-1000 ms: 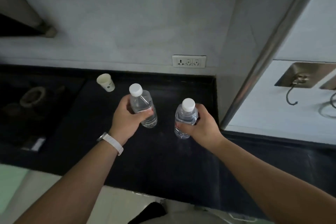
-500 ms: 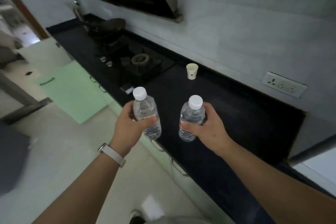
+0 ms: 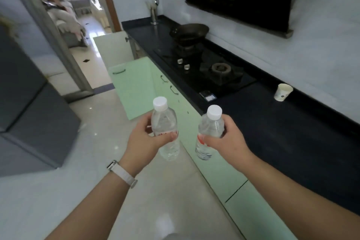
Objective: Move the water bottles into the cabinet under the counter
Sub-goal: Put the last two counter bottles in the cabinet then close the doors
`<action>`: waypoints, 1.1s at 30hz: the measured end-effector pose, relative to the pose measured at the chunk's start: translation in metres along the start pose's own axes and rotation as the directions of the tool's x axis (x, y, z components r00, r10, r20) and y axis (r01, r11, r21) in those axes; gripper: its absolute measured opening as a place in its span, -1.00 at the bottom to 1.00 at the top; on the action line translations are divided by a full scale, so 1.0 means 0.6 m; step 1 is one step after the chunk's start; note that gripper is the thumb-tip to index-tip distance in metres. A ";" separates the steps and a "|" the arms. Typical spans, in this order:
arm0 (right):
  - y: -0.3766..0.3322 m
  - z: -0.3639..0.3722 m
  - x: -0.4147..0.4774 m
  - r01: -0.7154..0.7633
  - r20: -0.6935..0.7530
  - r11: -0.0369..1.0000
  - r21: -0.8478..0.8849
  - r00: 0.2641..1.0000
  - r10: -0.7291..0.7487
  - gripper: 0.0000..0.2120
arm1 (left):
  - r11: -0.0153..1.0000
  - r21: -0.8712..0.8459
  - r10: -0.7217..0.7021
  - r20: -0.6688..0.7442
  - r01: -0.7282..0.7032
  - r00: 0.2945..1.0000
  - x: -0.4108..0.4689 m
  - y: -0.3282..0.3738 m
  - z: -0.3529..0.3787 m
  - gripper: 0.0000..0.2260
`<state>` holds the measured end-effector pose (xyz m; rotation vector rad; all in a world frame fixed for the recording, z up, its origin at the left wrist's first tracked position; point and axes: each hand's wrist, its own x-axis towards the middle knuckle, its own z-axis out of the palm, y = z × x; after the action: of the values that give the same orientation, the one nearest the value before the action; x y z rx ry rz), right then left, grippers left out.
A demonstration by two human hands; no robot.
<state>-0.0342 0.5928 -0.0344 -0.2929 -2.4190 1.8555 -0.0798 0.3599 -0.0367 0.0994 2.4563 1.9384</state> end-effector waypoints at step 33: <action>-0.103 0.613 0.450 -0.001 0.493 1.000 0.013 0.870 -0.005 -0.52 | 0.953 -0.128 -0.297 -0.577 0.275 0.761 0.282 -0.170 -0.470 -0.42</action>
<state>-0.3705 0.2823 -0.0864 0.2211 -2.7031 2.1586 -0.2665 0.0721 -0.0647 -0.9772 2.5351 2.0928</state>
